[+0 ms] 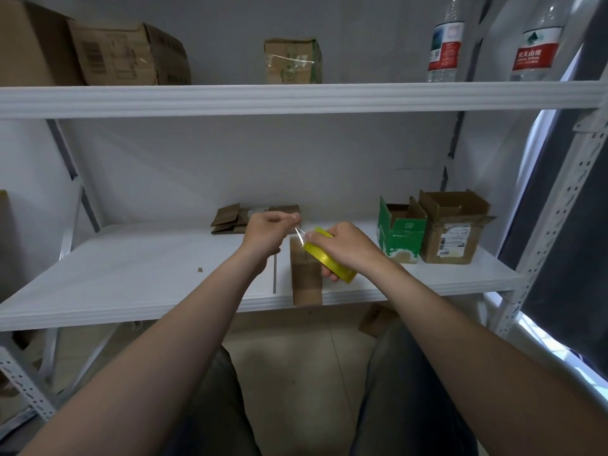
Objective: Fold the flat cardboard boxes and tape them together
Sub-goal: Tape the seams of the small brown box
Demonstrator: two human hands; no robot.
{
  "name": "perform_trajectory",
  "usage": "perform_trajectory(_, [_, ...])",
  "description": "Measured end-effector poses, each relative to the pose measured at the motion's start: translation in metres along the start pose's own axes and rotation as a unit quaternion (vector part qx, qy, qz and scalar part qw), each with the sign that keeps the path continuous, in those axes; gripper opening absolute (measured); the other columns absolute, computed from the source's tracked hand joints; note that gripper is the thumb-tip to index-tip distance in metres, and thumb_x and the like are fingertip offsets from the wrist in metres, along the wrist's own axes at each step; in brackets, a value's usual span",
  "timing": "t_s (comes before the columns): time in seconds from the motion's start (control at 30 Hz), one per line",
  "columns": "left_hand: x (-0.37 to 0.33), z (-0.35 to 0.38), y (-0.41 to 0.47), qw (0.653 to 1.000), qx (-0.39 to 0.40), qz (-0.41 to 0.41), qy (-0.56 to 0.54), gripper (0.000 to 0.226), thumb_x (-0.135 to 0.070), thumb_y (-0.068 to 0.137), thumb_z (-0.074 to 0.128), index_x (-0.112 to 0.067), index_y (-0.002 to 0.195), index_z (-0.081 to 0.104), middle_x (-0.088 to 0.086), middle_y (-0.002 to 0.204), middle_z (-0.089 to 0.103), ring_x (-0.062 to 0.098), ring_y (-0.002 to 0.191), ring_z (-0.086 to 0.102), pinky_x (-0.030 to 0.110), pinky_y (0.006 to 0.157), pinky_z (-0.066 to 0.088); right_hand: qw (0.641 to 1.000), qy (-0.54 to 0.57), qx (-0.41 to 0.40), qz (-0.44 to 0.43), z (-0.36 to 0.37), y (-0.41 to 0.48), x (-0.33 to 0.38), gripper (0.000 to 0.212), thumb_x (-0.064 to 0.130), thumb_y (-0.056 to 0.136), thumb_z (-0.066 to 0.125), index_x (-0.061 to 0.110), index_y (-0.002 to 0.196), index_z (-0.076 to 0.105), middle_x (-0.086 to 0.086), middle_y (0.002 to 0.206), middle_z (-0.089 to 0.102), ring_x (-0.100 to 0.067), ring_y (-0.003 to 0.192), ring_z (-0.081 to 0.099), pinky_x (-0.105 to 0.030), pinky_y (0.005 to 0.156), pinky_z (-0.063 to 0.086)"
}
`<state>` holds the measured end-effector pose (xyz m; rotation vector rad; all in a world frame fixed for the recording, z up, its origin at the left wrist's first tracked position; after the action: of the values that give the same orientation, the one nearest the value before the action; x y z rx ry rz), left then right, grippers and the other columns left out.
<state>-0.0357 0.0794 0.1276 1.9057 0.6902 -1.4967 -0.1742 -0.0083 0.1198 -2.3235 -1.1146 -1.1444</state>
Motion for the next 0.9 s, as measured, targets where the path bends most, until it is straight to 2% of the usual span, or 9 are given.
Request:
perform_trajectory(0.07, [0.004,-0.003,0.002,1.000,-0.001,-0.007,-0.011,0.015,-0.036,0.091,0.073,-0.022,0.088,0.075,-0.001,0.093,0.071,0.016,0.092,0.064,0.035,0.078,0.048,1.000,0.011,0.007,-0.022,-0.001,-0.002,0.000,0.044,0.051,0.096,0.057,0.009,0.089,0.065,-0.010,0.065,0.073,-0.031,0.061,0.073,-0.050,0.073,0.062])
perform_trajectory(0.2, [0.018,-0.016,0.009,0.996,-0.045,-0.029,-0.071,0.013,-0.032,0.090,0.075,-0.020,0.085,0.076,-0.009,0.067,0.067,0.011,0.076,0.061,0.032,0.075,0.045,0.994,0.053,0.033,-0.095,-0.003,-0.005,-0.011,0.031,0.050,0.088,0.064,0.019,0.088,0.065,-0.009,0.075,0.075,-0.027,0.070,0.075,-0.061,0.075,0.057])
perform_trajectory(0.27, [0.028,-0.021,0.012,0.994,-0.066,-0.027,-0.079,0.020,-0.032,0.090,0.076,-0.014,0.096,0.078,-0.005,0.077,0.068,0.012,0.080,0.060,0.029,0.070,0.046,0.992,0.066,0.030,-0.102,-0.005,0.001,-0.021,0.033,0.051,0.085,0.068,0.018,0.087,0.067,-0.008,0.078,0.075,-0.026,0.072,0.076,-0.064,0.076,0.057])
perform_trajectory(0.33, [0.043,-0.025,0.012,0.988,-0.098,-0.039,-0.111,0.026,-0.034,0.089,0.076,-0.013,0.105,0.078,-0.003,0.087,0.069,0.012,0.084,0.061,0.028,0.070,0.048,0.994,0.047,-0.004,-0.103,-0.012,0.011,-0.030,0.038,0.049,0.085,0.072,0.013,0.078,0.066,-0.007,0.069,0.071,-0.021,0.065,0.074,-0.053,0.067,0.060])
perform_trajectory(0.4, [0.061,-0.028,0.011,0.979,-0.132,-0.052,-0.144,0.019,-0.034,0.089,0.076,-0.018,0.100,0.078,-0.003,0.088,0.071,0.012,0.086,0.063,0.030,0.077,0.051,0.990,-0.046,-0.074,-0.114,-0.027,0.020,-0.040,0.052,0.058,0.085,0.070,0.011,0.066,0.062,-0.004,0.056,0.059,-0.016,0.058,0.063,-0.039,0.058,0.049])
perform_trajectory(0.47, [0.079,-0.025,0.009,0.975,-0.153,-0.051,-0.155,0.010,-0.031,0.090,0.076,-0.022,0.092,0.077,-0.006,0.087,0.073,0.009,0.085,0.065,0.030,0.083,0.053,0.977,-0.140,-0.118,-0.108,-0.035,0.027,-0.054,0.062,0.070,0.082,0.064,0.011,0.063,0.063,-0.005,0.058,0.053,-0.021,0.071,0.054,-0.038,0.065,0.043])
perform_trajectory(0.53, [0.098,-0.017,0.006,0.969,-0.170,-0.055,-0.171,0.012,-0.029,0.091,0.075,-0.018,0.095,0.078,-0.009,0.085,0.073,0.006,0.082,0.066,0.028,0.083,0.054,0.968,-0.196,-0.128,-0.095,-0.036,0.031,-0.062,0.058,0.072,0.082,0.061,0.017,0.064,0.064,0.000,0.064,0.054,-0.024,0.083,0.047,-0.040,0.075,0.040])
perform_trajectory(0.7, [0.148,0.011,0.009,0.950,-0.194,-0.098,-0.223,0.022,-0.028,0.091,0.075,-0.013,0.107,0.079,-0.010,0.095,0.077,0.007,0.094,0.070,0.038,0.098,0.056,0.905,-0.379,-0.160,-0.105,-0.027,0.048,-0.062,0.058,0.078,0.085,0.048,0.024,0.073,0.065,0.007,0.065,0.055,-0.021,0.075,0.049,-0.040,0.083,0.029])
perform_trajectory(0.9, [0.187,0.026,0.029,0.938,-0.210,-0.119,-0.250,0.022,-0.024,0.091,0.074,-0.011,0.109,0.078,-0.015,0.091,0.074,0.003,0.094,0.067,0.038,0.101,0.054,0.879,-0.445,-0.146,-0.094,-0.012,0.081,-0.080,0.059,0.078,0.087,0.044,0.024,0.080,0.068,0.002,0.075,0.062,-0.022,0.078,0.058,-0.042,0.087,0.027])
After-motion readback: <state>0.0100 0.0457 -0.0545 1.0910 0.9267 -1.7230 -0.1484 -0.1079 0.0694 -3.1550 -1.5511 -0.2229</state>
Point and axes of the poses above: each hand's wrist, its own y-axis towards the middle knuckle, its own z-axis out of the palm, x = y × z, the point moved 9 cm from there along y, towards the middle knuckle
